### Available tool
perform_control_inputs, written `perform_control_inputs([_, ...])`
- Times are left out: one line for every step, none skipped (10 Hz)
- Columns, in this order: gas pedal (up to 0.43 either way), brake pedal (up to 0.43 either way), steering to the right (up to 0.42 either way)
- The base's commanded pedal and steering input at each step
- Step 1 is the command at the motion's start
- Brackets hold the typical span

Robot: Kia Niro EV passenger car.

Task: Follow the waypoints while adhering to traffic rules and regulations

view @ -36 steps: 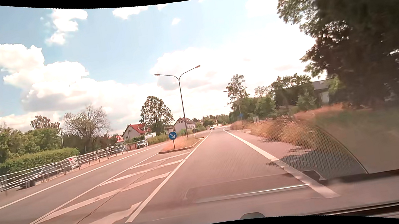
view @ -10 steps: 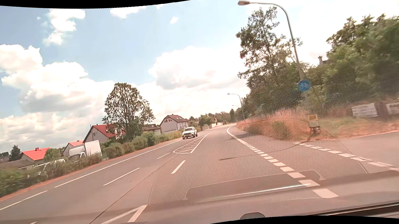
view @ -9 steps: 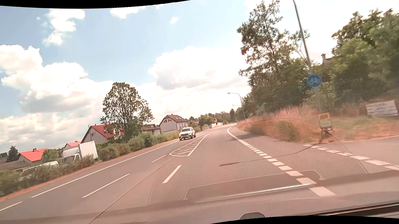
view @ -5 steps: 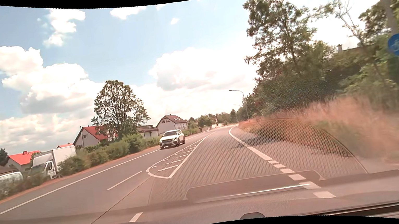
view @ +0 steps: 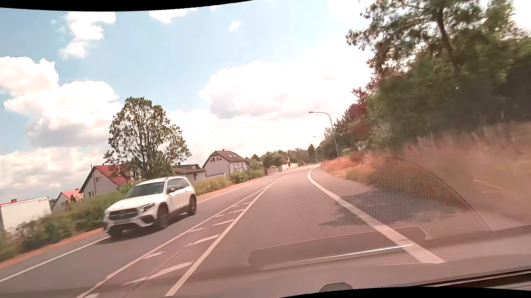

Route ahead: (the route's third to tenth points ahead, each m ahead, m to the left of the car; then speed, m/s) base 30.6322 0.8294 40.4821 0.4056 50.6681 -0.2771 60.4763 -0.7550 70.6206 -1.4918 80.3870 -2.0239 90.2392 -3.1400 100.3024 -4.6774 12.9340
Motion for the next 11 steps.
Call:
perform_control_inputs([0.039,0.0,-0.006])
perform_control_inputs([0.039,0.0,-0.005])
perform_control_inputs([0.039,0.0,-0.004])
perform_control_inputs([0.039,0.0,-0.003])
perform_control_inputs([0.039,0.0,-0.002])
perform_control_inputs([0.039,0.0,-0.001])
perform_control_inputs([0.039,0.0,0.0])
perform_control_inputs([0.039,0.0,0.0])
perform_control_inputs([0.039,0.0,0.001])
perform_control_inputs([0.039,0.0,0.002])
perform_control_inputs([0.039,0.0,0.002])
